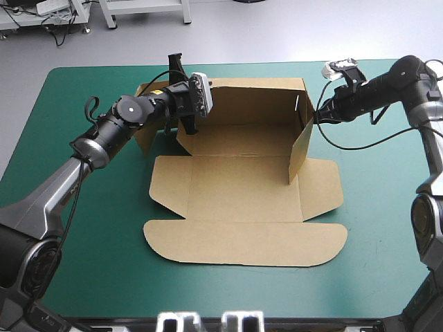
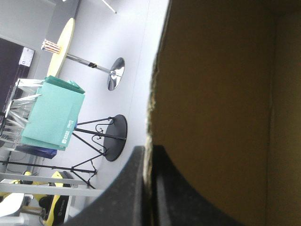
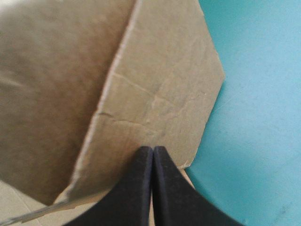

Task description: Fold the box

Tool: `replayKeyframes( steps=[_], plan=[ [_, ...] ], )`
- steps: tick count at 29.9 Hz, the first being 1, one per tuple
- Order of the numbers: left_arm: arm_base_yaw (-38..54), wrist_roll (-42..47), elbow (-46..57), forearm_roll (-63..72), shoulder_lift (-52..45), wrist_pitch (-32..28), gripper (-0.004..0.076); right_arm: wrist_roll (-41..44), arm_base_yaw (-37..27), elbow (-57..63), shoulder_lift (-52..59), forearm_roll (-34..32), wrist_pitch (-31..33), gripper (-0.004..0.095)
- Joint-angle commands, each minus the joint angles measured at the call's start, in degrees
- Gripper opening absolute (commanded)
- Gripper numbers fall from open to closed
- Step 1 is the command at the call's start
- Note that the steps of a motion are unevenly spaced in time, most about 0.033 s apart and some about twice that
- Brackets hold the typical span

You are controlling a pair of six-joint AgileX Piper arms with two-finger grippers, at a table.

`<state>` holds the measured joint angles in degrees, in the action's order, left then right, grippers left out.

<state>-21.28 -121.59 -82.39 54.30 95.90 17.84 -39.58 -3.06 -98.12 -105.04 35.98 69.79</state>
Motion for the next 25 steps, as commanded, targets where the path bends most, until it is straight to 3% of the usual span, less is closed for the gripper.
replayKeyframes(
  steps=[1,10,17,21,25],
  plan=[
    [-0.2,0.4,-1.7,-0.7,-2.6,0.5,-0.0009,-4.6,-0.2,1.1,5.5,3.9,-4.0,-0.0017],
    [-0.2,0.6,-1.7,-3.6,-2.6,3.4,-0.0009,-15.5,-0.2,11.8,8.6,7.9,-12.3,-0.0016],
    [-0.2,0.6,-1.7,-6.3,-2.6,8.7,-0.0009,-28.8,-0.2,25.2,15.4,13.6,-24.8,-0.0015],
    [-0.2,0.6,-1.7,-6.9,-2.4,11.8,-0.0009,-34.6,-0.2,29.5,16.1,18.1,-26.5,-0.0016],
    [-0.3,0.6,-1.7,-8.9,-1.6,16.4,-0.0009,-36.3,-0.2,31.7,15.7,18.6,-28.5,-0.0017]
  ],
)
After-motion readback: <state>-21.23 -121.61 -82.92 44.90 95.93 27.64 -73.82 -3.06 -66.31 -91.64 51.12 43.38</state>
